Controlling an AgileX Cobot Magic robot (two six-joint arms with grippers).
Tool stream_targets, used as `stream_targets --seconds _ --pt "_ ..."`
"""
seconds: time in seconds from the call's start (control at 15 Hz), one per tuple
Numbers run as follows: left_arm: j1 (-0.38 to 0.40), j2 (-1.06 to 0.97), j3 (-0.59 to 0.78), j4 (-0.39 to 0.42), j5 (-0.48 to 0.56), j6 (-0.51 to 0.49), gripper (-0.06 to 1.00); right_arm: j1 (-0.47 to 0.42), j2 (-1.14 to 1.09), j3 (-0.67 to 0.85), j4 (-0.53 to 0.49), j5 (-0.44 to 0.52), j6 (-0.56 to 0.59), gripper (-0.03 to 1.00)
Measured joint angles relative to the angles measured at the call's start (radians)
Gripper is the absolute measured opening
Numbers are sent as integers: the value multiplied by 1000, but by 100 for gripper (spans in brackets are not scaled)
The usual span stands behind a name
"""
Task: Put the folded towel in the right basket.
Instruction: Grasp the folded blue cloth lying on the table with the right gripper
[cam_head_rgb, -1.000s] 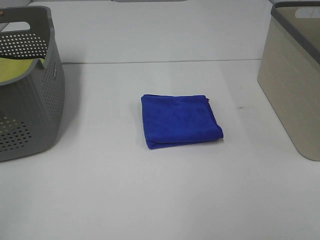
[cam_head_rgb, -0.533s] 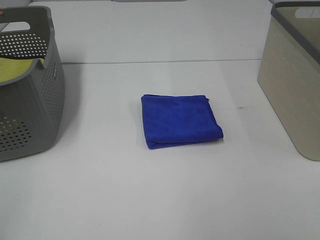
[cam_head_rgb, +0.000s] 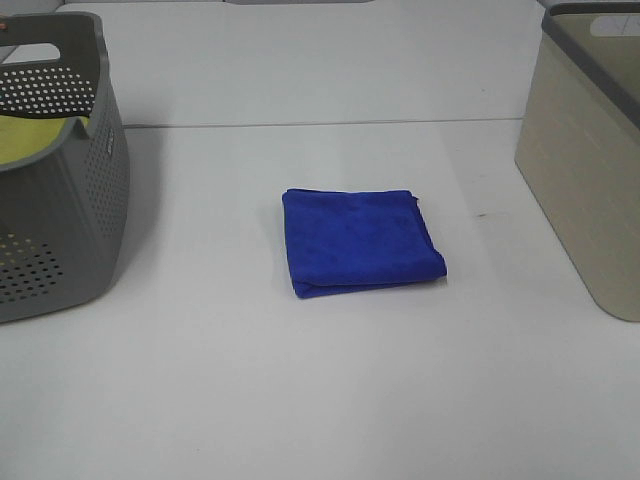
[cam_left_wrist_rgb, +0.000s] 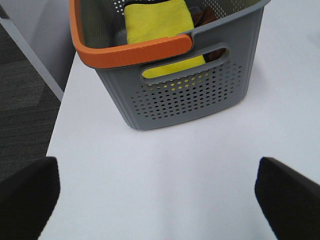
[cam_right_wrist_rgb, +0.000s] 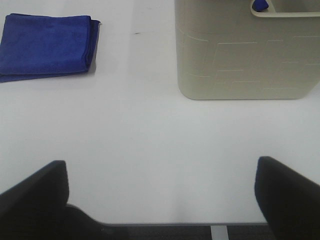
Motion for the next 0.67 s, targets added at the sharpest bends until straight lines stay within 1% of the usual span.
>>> stream_targets --seconds 0.67 --pt "0 0 0 0 0 0 99 0 0 0 0 0 0 97"
